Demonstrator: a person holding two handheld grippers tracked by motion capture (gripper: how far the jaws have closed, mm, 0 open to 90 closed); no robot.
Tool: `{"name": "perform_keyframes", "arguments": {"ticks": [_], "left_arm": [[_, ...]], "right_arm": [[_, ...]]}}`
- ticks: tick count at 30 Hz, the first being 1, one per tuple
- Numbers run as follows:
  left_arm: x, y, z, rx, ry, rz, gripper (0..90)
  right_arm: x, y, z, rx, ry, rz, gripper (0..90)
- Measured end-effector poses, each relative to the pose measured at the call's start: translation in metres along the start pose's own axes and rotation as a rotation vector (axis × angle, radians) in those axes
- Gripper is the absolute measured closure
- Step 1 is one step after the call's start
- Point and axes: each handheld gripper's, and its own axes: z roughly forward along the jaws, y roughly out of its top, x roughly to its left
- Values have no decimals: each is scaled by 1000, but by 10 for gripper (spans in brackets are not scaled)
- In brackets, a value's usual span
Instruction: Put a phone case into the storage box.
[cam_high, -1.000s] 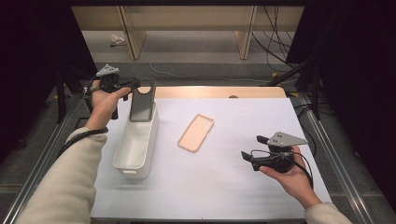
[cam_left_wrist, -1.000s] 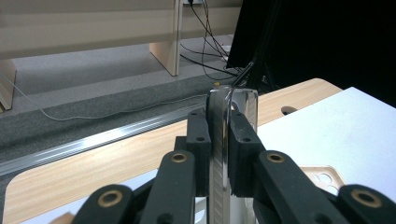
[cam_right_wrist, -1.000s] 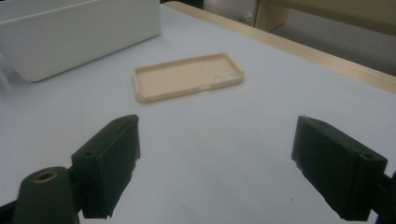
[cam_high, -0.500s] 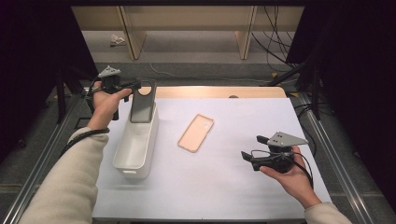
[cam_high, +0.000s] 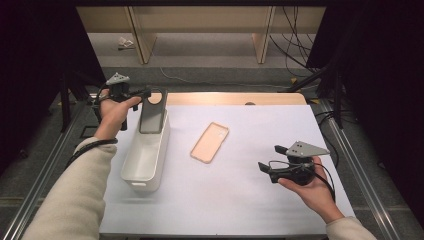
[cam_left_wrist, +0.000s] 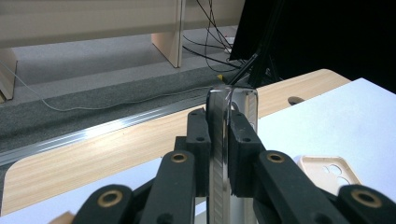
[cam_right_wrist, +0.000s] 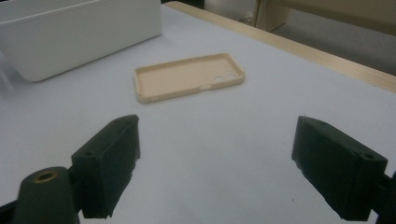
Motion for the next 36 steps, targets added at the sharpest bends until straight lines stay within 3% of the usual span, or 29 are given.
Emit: {"name": "perform_keyframes", "arguments": {"ticks": [36], "left_arm": [[4,-14,10,24,-5,-32,805]], "right_arm": [[0,-1,1,1,2,2,162]]}}
